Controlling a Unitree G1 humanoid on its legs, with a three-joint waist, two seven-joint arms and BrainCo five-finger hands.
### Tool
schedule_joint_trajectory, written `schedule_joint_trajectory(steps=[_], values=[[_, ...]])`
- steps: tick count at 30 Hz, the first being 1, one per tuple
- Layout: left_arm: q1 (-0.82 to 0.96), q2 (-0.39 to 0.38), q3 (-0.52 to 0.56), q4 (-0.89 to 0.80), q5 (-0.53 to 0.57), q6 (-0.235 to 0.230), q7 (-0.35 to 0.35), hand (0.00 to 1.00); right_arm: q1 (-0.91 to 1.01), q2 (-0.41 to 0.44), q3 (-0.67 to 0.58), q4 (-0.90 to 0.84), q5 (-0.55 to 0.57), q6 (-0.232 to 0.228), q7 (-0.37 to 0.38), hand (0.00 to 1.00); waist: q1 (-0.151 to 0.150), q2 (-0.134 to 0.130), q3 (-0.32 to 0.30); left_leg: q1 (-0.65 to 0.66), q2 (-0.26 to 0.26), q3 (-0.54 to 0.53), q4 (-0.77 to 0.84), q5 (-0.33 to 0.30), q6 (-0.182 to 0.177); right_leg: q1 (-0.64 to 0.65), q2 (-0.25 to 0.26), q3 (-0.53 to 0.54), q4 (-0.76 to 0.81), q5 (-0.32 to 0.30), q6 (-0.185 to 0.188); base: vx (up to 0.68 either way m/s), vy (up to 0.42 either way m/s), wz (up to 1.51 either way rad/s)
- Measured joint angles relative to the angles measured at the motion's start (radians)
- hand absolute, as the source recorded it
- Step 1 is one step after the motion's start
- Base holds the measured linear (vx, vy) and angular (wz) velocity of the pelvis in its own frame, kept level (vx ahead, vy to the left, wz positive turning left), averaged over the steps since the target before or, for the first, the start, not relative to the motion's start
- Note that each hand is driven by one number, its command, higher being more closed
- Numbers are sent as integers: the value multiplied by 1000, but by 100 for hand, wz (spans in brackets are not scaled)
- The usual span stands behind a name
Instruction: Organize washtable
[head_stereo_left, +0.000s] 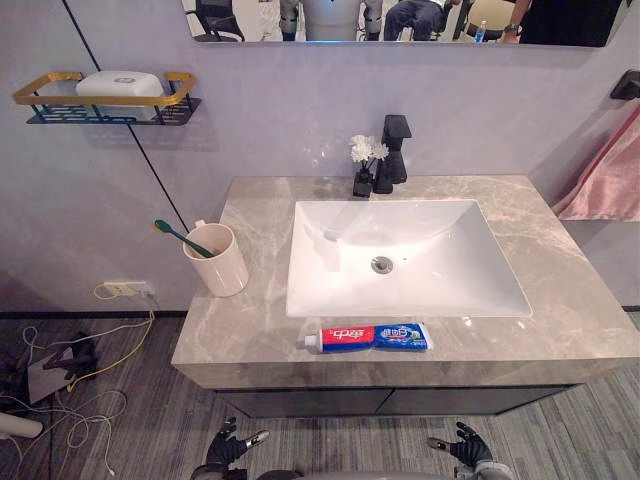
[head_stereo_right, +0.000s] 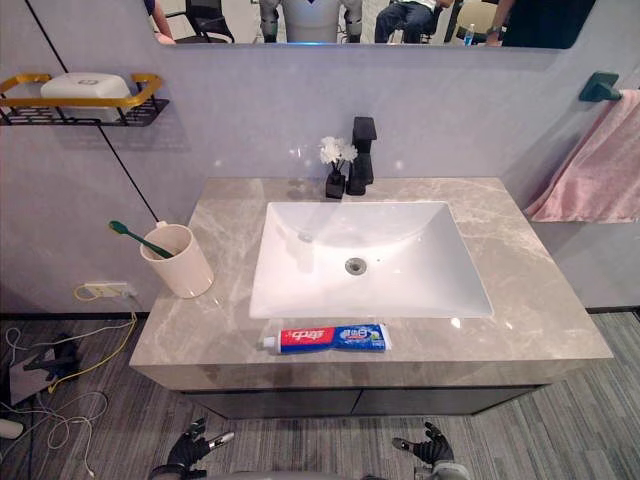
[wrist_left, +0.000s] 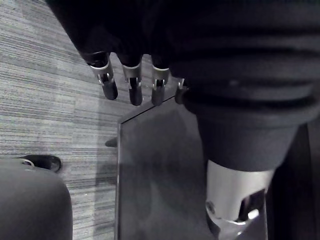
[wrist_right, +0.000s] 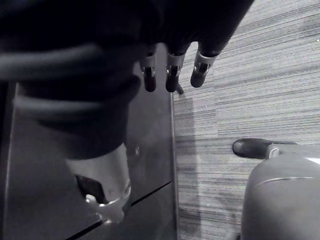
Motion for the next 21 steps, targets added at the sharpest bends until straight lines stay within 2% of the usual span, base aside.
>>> schedule_joint_trajectory(steps=[5,10,12,17,19,21], values=[[-2,3,0,35,-41,0,1,0,20,10,-57,6,73,0,-1,0,-14,2,-1,38,0,0,-64,32,-1,13,0,-9,-5,0,0,-1,-11,4],[-5,15,8,52,-44,1,2,0,25,9,-90,11,79,0,1,0,-16,-3,0,57,0,-6,-103,57,0,27,-2,-32,-11,0,1,-37,-17,11],[-5,23,51,52,-44,3,2,0,22,5,-108,11,80,0,1,0,-16,-4,1,60,1,-13,-116,67,-2,27,-1,-40,-11,0,1,-49,-29,13],[-2,144,201,-4,-41,4,23,0,12,-38,-126,10,79,-5,5,0,-14,4,4,56,1,-36,-116,73,-4,37,0,-64,-12,0,1,-50,-28,14],[-1,189,241,-85,-41,4,30,0,9,-49,-135,9,79,-13,6,0,-14,9,9,47,0,-54,-117,75,-4,38,-2,-85,-12,-1,0,-40,-23,25],[5,225,285,-241,-41,1,46,0,16,-52,-145,2,80,-23,7,0,3,11,10,34,-2,-73,-117,79,-5,37,-4,-106,-15,-2,0,-40,-25,27]])
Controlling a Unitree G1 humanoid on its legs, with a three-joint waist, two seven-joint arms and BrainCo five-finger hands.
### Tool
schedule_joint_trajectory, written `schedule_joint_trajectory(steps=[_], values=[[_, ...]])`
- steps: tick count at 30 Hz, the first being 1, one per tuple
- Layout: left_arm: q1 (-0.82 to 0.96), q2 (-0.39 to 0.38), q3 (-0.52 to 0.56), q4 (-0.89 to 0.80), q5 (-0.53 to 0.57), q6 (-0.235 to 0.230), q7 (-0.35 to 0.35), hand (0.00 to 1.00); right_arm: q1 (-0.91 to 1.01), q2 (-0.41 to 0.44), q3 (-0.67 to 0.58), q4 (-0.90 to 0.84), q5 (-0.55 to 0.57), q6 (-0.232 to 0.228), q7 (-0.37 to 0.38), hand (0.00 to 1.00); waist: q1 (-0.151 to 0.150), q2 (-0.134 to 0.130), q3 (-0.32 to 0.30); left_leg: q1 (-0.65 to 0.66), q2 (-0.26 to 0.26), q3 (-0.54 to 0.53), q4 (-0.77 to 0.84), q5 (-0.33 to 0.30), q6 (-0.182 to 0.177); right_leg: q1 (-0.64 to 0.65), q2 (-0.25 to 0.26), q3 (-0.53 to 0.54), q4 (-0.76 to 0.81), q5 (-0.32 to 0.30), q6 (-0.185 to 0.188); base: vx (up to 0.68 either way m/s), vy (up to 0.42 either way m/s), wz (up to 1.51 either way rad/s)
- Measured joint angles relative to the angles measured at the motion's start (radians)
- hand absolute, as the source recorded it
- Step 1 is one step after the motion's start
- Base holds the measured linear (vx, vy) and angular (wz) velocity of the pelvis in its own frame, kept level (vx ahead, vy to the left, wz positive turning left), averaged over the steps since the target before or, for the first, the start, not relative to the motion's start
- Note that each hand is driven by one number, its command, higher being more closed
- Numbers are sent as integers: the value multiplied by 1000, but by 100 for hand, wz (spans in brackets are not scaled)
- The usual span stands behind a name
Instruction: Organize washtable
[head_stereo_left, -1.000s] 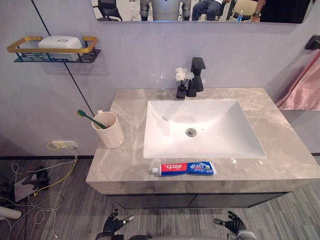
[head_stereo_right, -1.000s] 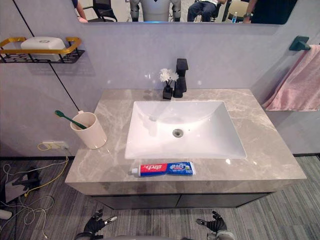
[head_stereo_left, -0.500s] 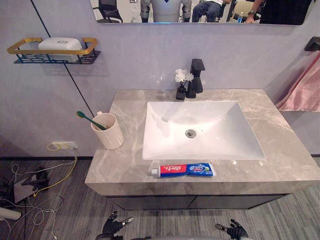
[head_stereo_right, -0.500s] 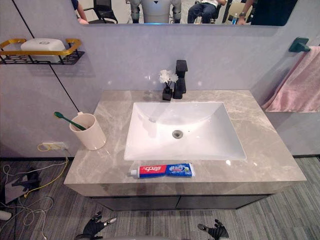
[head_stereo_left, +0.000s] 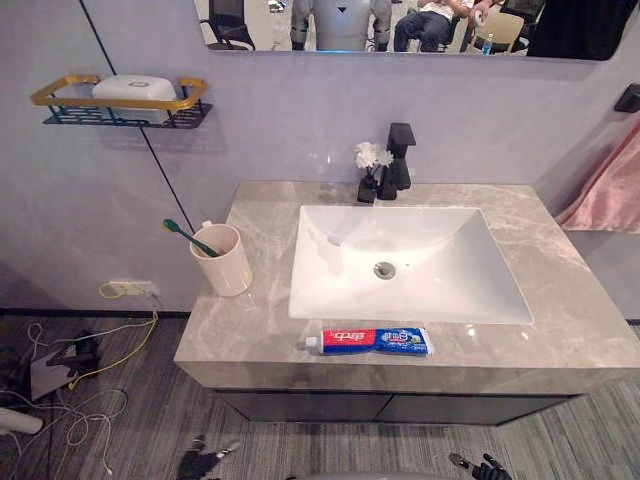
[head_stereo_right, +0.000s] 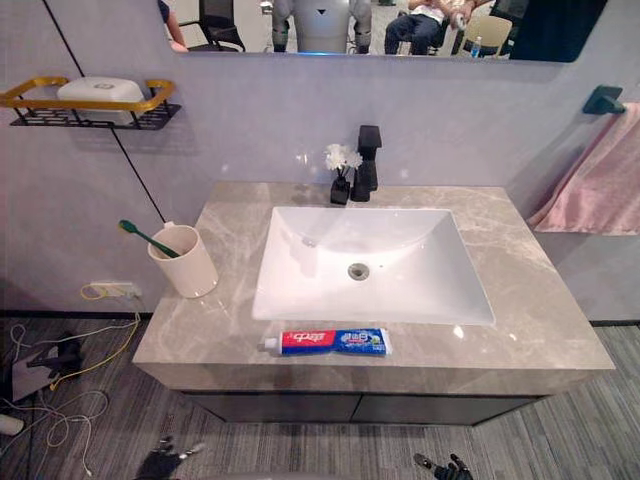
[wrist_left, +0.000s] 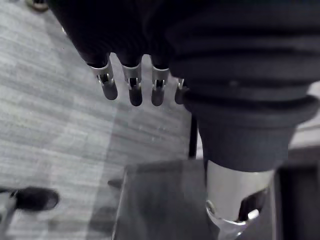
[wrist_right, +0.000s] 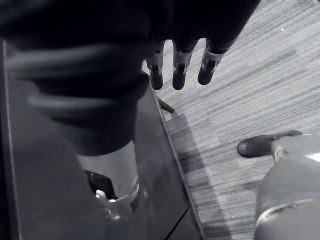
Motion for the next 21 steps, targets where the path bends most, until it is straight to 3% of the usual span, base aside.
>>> schedule_joint_trajectory(steps=[5,8,12,14,16,21], values=[[30,2,69,-341,8,-2,10,0,16,1,-13,-15,0,-3,18,0,11,7,-1,-19,-10,-37,0,7,4,3,-9,-41,-1,-10,5,-2,-20,27],[43,-3,74,-587,34,-6,34,0,32,8,-18,-52,0,-4,21,0,35,14,-8,-15,-18,-46,0,8,5,20,-16,-53,-3,-11,6,40,-3,10],[44,-51,64,-855,96,-29,56,0,30,14,-17,-51,1,-3,40,0,38,32,-7,-17,-18,-66,3,9,7,30,-19,-71,-3,-11,6,-4,-18,17],[46,-101,11,-1019,135,-49,59,0,30,19,-17,-46,11,-3,43,0,38,34,-7,-33,-22,-79,8,8,6,32,-23,-88,-1,-15,9,-46,-23,20],[62,-105,-79,-1127,161,-68,42,0,31,23,-16,-38,21,-3,49,0,36,35,-7,-38,-23,-84,12,8,6,32,-24,-89,1,-19,9,-42,-19,11],[82,-95,-273,-1256,194,-92,-37,0,34,29,28,-36,29,-3,64,0,29,37,-6,-40,-29,-84,16,7,6,31,-24,-88,7,-22,8,-30,-10,1]])
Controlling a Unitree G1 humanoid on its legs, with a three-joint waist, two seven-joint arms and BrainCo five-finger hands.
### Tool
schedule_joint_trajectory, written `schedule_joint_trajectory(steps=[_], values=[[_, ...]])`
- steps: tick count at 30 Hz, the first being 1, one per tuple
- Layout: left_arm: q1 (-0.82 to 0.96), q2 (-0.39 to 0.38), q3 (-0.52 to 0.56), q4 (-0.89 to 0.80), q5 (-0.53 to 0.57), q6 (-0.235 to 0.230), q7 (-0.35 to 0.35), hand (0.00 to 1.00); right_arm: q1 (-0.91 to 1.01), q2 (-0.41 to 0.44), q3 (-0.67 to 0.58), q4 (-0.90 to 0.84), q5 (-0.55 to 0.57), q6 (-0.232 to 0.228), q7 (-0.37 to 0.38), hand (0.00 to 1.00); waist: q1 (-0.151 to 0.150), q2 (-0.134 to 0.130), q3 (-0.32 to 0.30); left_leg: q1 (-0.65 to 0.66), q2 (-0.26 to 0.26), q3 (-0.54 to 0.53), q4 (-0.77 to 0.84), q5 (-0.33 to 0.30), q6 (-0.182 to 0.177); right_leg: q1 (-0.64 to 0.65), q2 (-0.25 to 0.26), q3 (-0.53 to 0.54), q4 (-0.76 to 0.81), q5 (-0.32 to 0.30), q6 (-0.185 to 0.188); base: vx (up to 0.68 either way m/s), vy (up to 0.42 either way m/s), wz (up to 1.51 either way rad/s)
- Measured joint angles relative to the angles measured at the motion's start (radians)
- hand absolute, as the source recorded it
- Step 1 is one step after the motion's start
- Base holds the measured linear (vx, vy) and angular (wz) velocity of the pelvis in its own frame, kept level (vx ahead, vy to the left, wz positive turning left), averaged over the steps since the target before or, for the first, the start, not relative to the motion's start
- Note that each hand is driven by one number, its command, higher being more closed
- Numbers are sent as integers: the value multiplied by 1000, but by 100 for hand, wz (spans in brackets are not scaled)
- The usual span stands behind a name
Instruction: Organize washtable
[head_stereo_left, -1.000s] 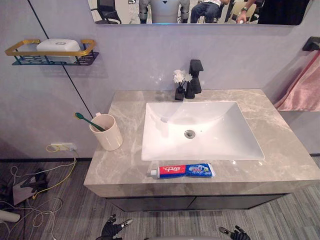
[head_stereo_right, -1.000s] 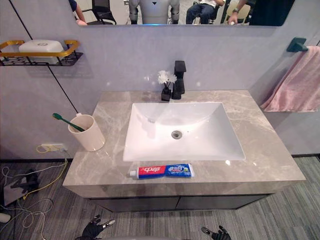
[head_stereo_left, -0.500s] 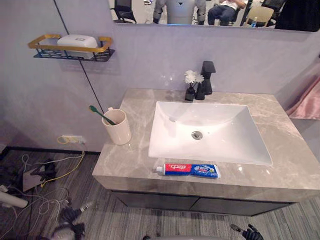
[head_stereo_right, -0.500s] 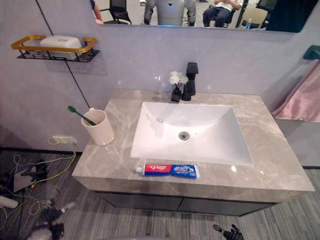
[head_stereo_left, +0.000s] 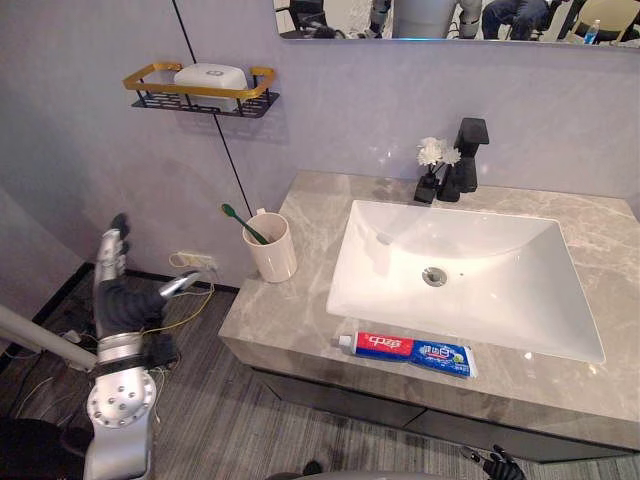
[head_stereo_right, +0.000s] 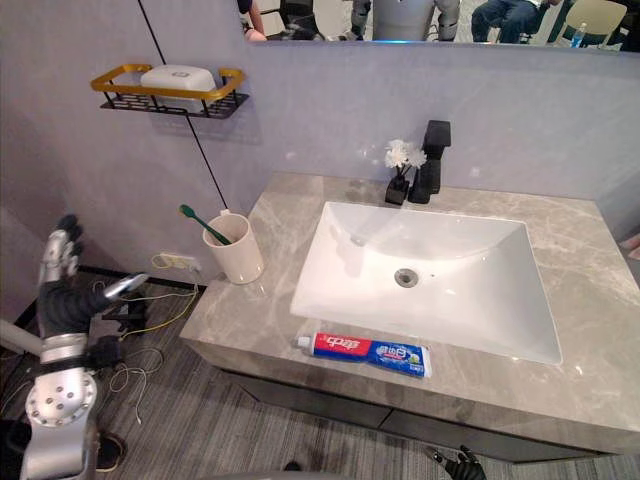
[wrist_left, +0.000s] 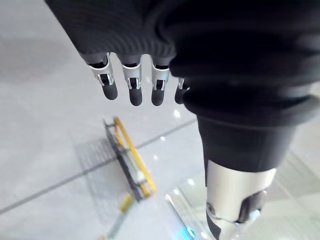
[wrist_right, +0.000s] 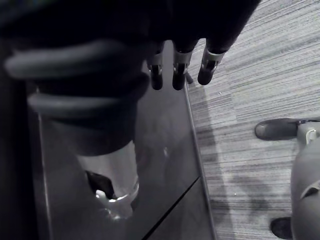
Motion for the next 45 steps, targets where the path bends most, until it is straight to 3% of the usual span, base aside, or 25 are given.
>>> schedule_joint_trajectory(steps=[11,19,30,45], values=[[-2,39,-298,-20,147,-4,-122,0,3,12,45,5,0,0,17,0,-23,0,-4,-9,8,25,6,0,1,-16,0,16,12,-5,-2,-8,-8,-3],[-44,86,-446,144,237,6,-164,0,0,16,96,-13,-1,0,16,0,-29,1,-16,13,16,42,4,1,1,-15,5,27,12,-4,-3,-29,-15,-7],[-95,84,-493,279,330,30,-160,0,-6,20,122,-17,-1,1,15,0,-53,-6,-15,21,16,33,-15,10,0,-11,8,17,-7,1,-2,-15,-11,1],[-179,52,-526,410,377,53,-114,0,-13,30,121,-26,-1,4,10,0,-78,-22,-4,18,23,61,-16,10,0,-12,14,36,-37,25,-3,-25,-8,-5]])
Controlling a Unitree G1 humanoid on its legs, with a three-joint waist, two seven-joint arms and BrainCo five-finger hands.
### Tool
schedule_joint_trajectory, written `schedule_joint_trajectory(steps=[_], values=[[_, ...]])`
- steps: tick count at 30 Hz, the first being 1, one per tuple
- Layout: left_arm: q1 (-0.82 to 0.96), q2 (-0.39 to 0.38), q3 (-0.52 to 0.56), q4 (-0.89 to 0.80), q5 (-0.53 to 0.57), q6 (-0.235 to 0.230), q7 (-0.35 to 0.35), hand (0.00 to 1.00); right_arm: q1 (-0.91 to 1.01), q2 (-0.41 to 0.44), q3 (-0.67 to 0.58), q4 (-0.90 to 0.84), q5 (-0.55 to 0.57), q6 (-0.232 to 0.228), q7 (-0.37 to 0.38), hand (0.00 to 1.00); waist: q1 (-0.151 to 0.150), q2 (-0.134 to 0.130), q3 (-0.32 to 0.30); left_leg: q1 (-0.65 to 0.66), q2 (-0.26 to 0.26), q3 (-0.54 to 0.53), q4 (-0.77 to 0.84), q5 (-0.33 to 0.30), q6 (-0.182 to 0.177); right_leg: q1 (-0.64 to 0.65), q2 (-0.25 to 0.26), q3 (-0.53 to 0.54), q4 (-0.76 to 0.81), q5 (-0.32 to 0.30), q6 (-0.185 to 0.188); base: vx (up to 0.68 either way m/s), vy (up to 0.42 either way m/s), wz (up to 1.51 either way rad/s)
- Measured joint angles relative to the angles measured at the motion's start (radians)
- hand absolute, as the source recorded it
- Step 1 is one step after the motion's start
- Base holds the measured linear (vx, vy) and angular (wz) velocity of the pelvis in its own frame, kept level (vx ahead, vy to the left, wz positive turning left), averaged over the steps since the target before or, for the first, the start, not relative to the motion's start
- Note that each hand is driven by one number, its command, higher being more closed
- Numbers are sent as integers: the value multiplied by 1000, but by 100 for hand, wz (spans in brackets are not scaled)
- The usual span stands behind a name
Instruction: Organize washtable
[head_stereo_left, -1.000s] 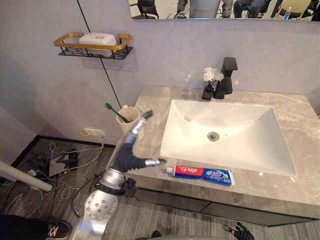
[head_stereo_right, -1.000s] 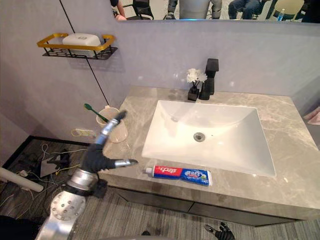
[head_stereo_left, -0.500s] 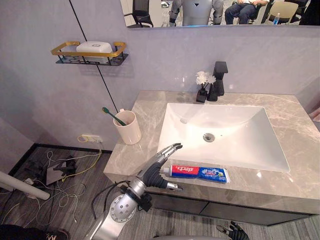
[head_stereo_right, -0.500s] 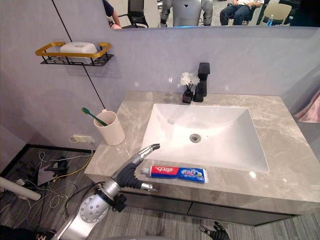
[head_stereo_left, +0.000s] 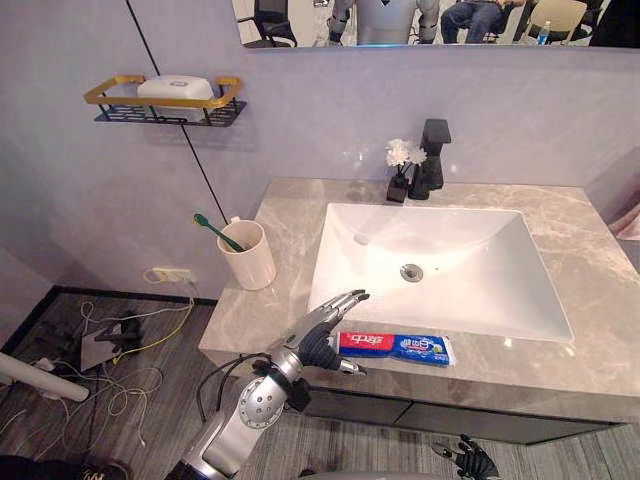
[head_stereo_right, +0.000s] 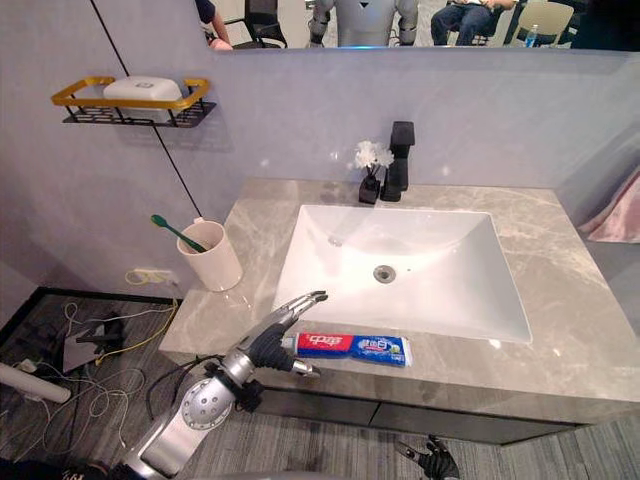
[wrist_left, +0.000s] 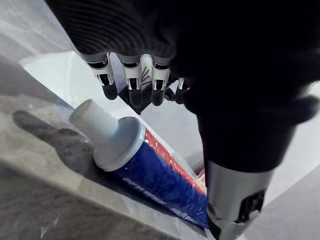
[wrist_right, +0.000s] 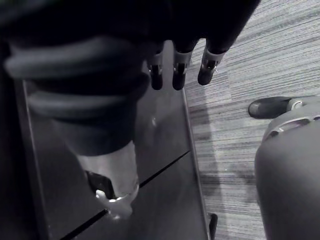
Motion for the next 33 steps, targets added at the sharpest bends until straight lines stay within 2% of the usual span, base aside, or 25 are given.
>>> schedule_joint_trajectory(steps=[12,13,23,25,33], values=[[-41,-21,-3,52,29,12,20,0,-6,12,4,-3,0,2,-14,0,-2,-10,16,-3,4,5,-2,-1,-1,-1,4,3,-10,2,-1,-9,-6,-1],[-49,-21,-4,61,29,12,23,100,-8,12,6,-3,0,2,-14,0,-2,-9,16,-3,4,6,-2,-1,-1,-1,4,3,-11,2,-1,0,0,0],[-106,-41,2,107,30,29,71,100,-16,17,31,-18,0,3,-15,0,-8,-7,18,-4,7,29,-2,-1,-1,2,2,18,-24,10,0,-17,-10,-4],[-117,-41,4,107,29,30,83,100,-17,20,31,-18,0,3,-15,0,-23,-7,19,-4,7,38,-2,-1,-1,1,2,21,-25,10,0,-15,-20,-5],[-133,-41,1,107,23,27,82,100,-22,22,30,-18,1,3,-17,0,-29,-6,19,-4,9,51,-2,-1,-2,0,2,25,-27,10,0,-14,-13,-2]])
